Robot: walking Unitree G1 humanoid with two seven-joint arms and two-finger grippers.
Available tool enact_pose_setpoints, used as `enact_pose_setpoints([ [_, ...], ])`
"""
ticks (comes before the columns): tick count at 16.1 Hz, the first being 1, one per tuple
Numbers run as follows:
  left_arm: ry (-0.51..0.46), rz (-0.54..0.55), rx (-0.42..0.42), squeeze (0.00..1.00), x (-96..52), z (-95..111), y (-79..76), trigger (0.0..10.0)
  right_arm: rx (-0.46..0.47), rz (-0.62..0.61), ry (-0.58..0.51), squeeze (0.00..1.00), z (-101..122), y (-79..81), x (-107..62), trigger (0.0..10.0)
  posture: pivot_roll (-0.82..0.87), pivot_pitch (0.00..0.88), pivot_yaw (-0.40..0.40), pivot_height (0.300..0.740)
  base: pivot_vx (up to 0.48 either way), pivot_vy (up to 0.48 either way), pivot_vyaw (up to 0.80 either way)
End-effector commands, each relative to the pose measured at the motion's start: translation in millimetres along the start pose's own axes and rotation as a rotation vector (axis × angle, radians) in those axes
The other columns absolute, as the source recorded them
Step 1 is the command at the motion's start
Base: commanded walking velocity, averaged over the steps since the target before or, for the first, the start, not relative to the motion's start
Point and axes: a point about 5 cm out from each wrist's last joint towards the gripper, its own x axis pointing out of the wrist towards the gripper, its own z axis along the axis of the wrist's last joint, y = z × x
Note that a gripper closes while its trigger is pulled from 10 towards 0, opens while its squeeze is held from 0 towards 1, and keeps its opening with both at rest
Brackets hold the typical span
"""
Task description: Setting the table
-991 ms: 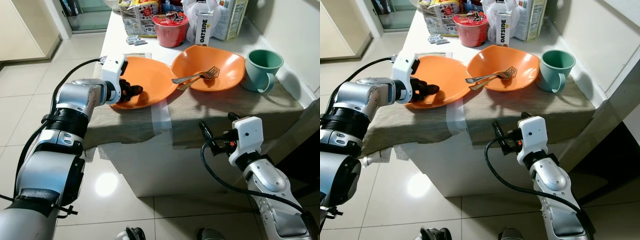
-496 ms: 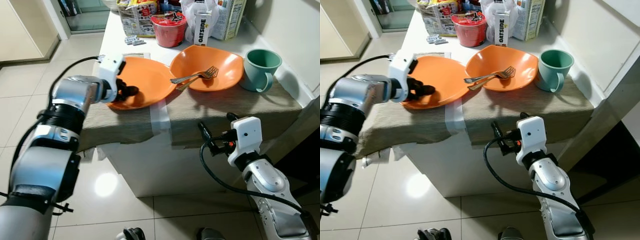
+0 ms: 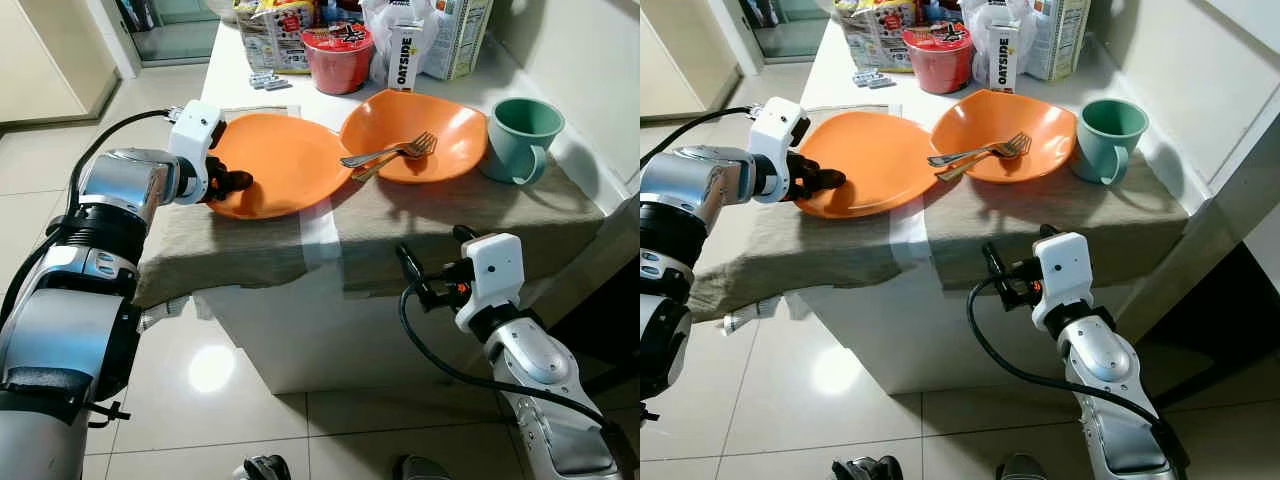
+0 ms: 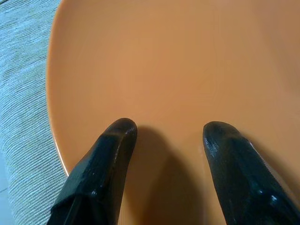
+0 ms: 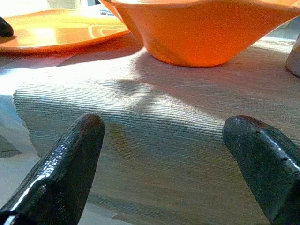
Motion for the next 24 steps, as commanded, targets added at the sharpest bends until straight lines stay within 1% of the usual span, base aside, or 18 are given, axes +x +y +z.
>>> enact_pose_setpoints([
  [1,0.018,0.041,0.01,0.0,-6.6,-1,11.4,10.0,0.008,0.015,0.013,0.0,-2,2.8,-0.6,10.0,-0.22,0.111,0.094,0.74,0.0,0.0,0.0],
  [4,0.025,0.057,0.004,0.0,-10.0,-4,17.8,10.0,0.009,0.015,0.014,0.0,-2,2.9,-0.3,10.0,-0.22,0.107,0.093,0.74,0.0,0.0,0.0],
  [5,0.018,0.054,-0.003,0.0,-10.4,-2,17.5,10.0,0.01,0.015,0.015,0.0,-3,3.0,-0.2,10.0,-0.22,0.107,0.093,0.74,0.0,0.0,0.0],
  [7,-0.034,0.026,-0.025,0.0,-9.3,10,10.6,10.0,0.01,0.018,0.015,0.0,-3,3.7,0.4,10.0,-0.22,0.102,0.091,0.74,0.0,0.0,0.0],
  [9,-0.131,-0.008,-0.03,0.0,-8.4,32,-0.9,10.0,0.009,0.02,0.012,0.0,-2,4.1,1.4,10.0,-0.22,0.1,0.091,0.74,0.0,0.0,0.0],
  [12,-0.178,-0.045,-0.036,0.0,-7.6,48,-12.0,10.0,0.006,0.02,0.009,0.0,-2,4.1,1.6,10.0,-0.23,0.096,0.088,0.74,0.0,0.0,0.0],
  [14,-0.196,-0.047,-0.036,0.0,-8.0,54,-14.2,10.0,0.005,0.018,0.01,0.0,-1,3.3,1.4,10.0,-0.23,0.097,0.088,0.74,0.0,0.0,0.0],
  [17,-0.197,-0.034,-0.038,0.0,-4.8,53,-14.5,10.0,0.003,0.019,0.01,0.0,-1,2.5,1.4,10.0,-0.23,0.098,0.088,0.74,0.0,0.0,0.0],
  [21,-0.155,-0.034,-0.021,0.0,7.0,40,-19.5,10.0,0.01,0.016,0.003,0.0,1,2.8,2.7,10.0,-0.24,0.098,0.094,0.74,0.0,0.0,0.0],
  [22,-0.144,-0.029,-0.029,0.0,8.3,34,-17.7,10.0,0.044,0.019,-0.003,0.0,4,3.0,3.3,10.0,-0.24,0.099,0.094,0.74,0.0,0.0,0.0],
  [23,-0.141,-0.027,-0.031,0.0,8.5,32,-16.9,10.0,0.057,0.023,-0.005,0.0,4,3.3,3.5,10.0,-0.24,0.099,0.094,0.74,0.0,0.0,0.0],
  [24,-0.133,-0.009,-0.039,0.0,8.7,28,-13.4,10.0,0.115,0.067,-0.005,0.0,8,6.6,5.1,10.0,-0.24,0.099,0.091,0.74,0.0,0.0,0.0],
])
